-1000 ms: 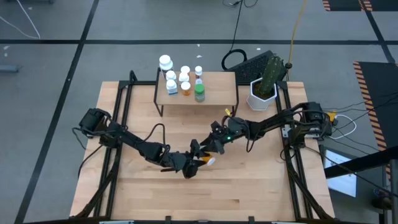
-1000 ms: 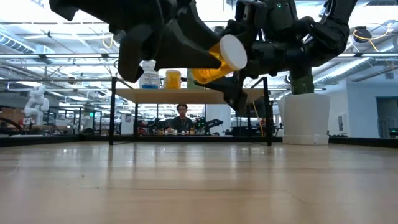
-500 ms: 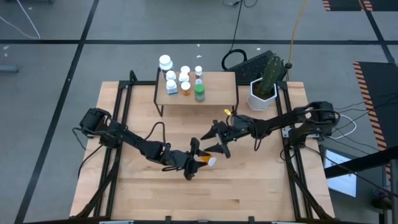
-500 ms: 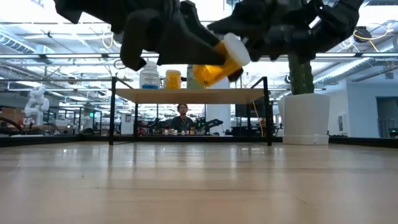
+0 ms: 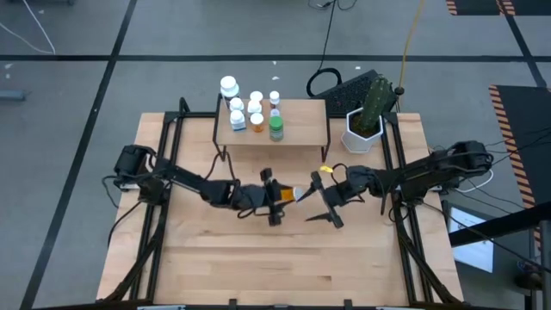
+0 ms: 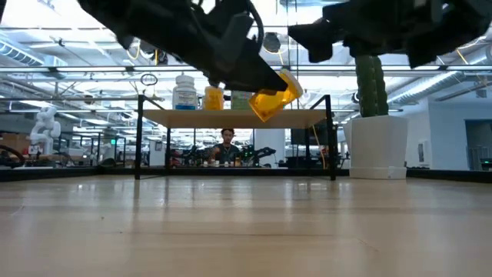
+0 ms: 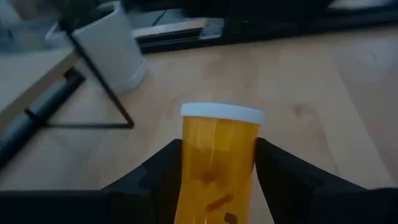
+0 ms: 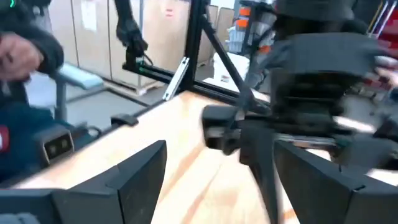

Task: Pick and place medicine bottles onto shelf by color
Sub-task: Put the orange pill bottle on the shelf

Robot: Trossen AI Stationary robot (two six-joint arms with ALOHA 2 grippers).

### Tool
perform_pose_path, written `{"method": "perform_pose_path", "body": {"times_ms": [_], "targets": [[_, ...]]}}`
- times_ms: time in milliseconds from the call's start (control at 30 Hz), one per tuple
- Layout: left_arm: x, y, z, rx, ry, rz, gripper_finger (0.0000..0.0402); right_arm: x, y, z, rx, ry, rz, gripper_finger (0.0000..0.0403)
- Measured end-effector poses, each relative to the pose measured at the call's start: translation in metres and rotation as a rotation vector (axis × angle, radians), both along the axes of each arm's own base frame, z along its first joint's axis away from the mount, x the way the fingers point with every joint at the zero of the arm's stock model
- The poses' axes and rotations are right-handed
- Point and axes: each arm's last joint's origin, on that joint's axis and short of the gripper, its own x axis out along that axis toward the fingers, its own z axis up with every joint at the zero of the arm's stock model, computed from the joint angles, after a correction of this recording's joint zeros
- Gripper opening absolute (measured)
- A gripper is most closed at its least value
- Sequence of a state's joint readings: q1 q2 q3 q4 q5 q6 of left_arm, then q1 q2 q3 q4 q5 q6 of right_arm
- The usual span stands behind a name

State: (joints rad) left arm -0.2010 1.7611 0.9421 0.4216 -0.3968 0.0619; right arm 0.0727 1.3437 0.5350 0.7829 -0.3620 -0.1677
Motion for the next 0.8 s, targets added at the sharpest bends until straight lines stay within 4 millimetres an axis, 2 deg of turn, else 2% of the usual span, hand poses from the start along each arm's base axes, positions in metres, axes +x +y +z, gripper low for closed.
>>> {"method": "perform_pose_path", "body": {"times_ms": [133,233,333,533,800], "targets": [[0.004,0.02,0.001,-0.123,-0.026,0.014,0.0189,-0.004,-0.003,-0.007,-0.069,-0.029,-0.154,0.0291],[0.007,0.026,0.004,-0.163,-0.062,-0.022,0.0189,-0.005,-0.008,-0.011,-0.104,-0.004,-0.34,0.029],[0.008,0.029,0.007,-0.167,-0.092,-0.047,0.0189,-0.007,-0.011,-0.014,-0.11,0.004,-0.428,0.029],[0.01,0.03,0.013,-0.11,-0.141,-0.071,0.0189,-0.012,-0.012,-0.022,-0.08,0.04,-0.452,0.029],[0.01,0.03,0.014,-0.073,-0.14,-0.089,0.0189,-0.012,-0.012,-0.02,-0.04,0.024,-0.456,0.0274]]}}
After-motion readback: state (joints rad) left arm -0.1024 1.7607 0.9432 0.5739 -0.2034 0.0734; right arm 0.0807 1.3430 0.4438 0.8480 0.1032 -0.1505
